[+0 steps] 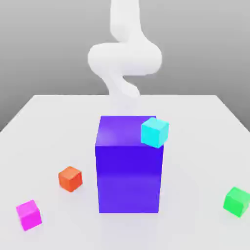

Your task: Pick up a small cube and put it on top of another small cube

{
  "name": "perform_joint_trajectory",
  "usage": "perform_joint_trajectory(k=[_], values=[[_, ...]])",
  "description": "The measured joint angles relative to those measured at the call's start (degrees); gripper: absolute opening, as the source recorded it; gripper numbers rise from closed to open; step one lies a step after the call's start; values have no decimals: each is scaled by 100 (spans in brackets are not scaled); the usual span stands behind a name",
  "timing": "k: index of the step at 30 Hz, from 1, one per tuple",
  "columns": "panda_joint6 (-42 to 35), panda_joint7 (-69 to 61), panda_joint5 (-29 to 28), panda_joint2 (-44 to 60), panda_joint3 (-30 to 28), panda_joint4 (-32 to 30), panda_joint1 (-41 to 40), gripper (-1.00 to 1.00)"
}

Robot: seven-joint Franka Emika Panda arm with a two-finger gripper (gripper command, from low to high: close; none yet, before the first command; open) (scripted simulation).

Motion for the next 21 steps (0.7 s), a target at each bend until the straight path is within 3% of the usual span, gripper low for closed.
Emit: perform_joint_trajectory(k=[21], values=[[1706,922,807,4396,-1145,-662,-1095,0]])
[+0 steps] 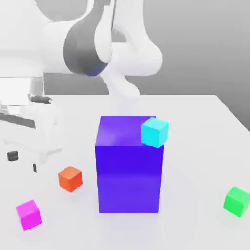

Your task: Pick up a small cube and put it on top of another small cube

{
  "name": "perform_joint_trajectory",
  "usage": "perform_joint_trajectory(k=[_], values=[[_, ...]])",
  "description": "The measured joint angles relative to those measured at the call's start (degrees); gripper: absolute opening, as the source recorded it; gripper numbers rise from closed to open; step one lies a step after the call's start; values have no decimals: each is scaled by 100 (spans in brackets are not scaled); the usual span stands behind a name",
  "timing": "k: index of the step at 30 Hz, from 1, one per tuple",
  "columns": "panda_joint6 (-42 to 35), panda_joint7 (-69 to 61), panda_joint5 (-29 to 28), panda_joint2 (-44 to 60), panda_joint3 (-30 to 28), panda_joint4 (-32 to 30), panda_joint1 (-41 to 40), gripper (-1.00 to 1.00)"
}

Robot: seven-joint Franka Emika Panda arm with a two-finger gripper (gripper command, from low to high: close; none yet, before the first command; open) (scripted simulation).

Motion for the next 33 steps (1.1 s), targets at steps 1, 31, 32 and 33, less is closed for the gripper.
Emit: perform_joint_trajectory(k=[1,31,32,33], values=[[82,53,25,206,-32,-32,-50,0],[103,-429,-449,1043,1018,-43,617,-100],[84,-526,-507,996,1169,-71,753,-100],[66,-623,-563,947,1319,-101,890,-100]])
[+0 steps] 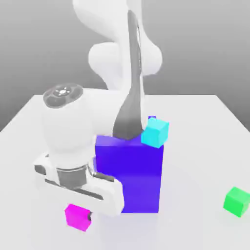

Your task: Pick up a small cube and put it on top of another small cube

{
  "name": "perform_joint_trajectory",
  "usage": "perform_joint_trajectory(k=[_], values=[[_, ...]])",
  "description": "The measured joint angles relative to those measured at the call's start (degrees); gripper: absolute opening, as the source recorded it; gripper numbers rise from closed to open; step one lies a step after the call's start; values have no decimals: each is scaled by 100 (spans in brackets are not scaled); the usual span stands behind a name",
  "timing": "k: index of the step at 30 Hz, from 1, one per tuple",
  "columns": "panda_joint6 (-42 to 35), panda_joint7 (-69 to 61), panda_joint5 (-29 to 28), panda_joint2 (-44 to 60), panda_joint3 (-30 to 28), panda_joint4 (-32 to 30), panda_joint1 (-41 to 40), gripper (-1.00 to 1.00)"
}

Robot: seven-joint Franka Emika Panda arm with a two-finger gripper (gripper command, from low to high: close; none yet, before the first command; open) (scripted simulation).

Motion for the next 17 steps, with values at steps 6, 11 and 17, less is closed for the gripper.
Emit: perform_joint_trajectory(k=[6,11,17], values=[[-97,-621,-326,-342,952,-235,838,-100],[48,-1013,-824,-317,1758,-318,1663,-100],[527,-830,-1552,380,1688,-122,2379,100]])
